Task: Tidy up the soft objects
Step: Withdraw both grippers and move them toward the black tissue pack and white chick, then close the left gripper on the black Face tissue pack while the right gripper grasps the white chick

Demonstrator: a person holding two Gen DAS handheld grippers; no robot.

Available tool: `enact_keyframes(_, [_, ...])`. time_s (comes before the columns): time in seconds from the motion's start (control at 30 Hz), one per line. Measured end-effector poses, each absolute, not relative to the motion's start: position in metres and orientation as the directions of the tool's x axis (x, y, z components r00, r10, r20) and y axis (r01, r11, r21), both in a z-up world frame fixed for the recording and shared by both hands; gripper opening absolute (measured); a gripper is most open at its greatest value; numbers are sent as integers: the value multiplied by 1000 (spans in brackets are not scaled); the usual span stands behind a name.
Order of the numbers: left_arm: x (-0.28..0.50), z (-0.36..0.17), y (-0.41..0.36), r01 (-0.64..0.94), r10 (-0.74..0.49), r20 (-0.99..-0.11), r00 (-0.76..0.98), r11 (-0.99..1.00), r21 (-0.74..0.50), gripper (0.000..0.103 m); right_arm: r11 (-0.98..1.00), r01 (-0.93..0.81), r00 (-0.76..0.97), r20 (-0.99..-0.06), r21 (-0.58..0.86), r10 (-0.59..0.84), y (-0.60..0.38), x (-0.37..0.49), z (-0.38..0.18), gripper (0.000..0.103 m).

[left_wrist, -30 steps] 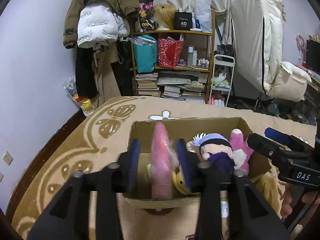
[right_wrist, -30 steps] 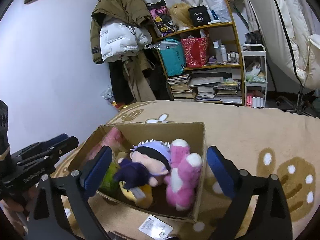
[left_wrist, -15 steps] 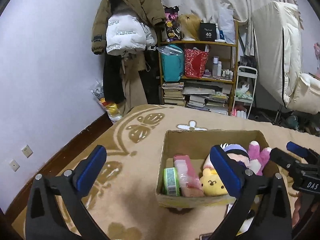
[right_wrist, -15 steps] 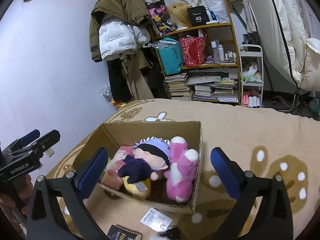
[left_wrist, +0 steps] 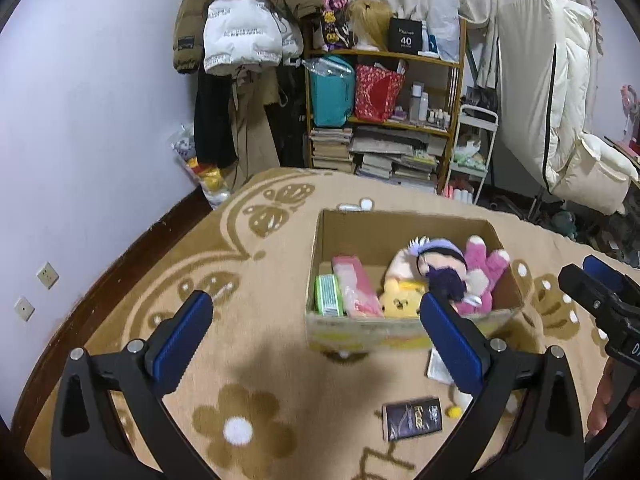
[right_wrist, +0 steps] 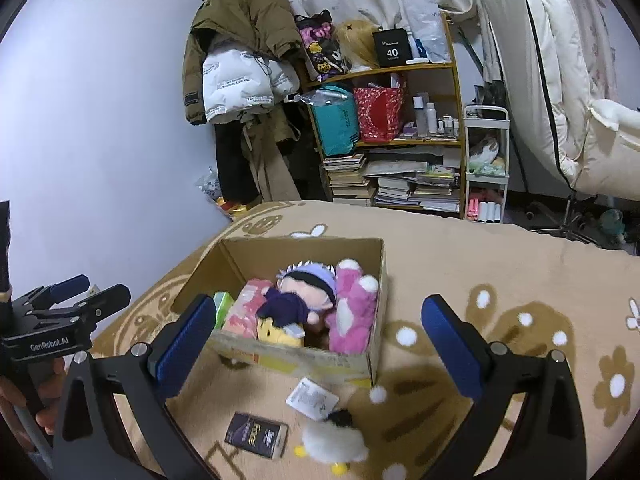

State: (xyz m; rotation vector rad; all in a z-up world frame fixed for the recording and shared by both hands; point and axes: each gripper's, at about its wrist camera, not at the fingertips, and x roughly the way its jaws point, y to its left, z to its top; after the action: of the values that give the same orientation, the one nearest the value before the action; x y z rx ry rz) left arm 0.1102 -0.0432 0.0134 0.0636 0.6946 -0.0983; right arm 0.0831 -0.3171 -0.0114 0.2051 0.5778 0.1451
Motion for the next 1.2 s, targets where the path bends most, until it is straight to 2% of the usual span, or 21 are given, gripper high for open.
enact_keyframes(0.47, [94,-22,-49,122,-74,-733,677,992,12,102,963,-54,783,-587,264,205,-314,64,-47,103])
enact_keyframes(0.87, [106,-66,-74,181,-60,-808,587,982,59,102,949,-2,690,-687,314,229,-326,82,-89,103])
enact_keyframes(1.2, [110,-94,-94,242,-80,-857,509,969,53,102,938,11,601,-752,348,271,-330,94,-118,88])
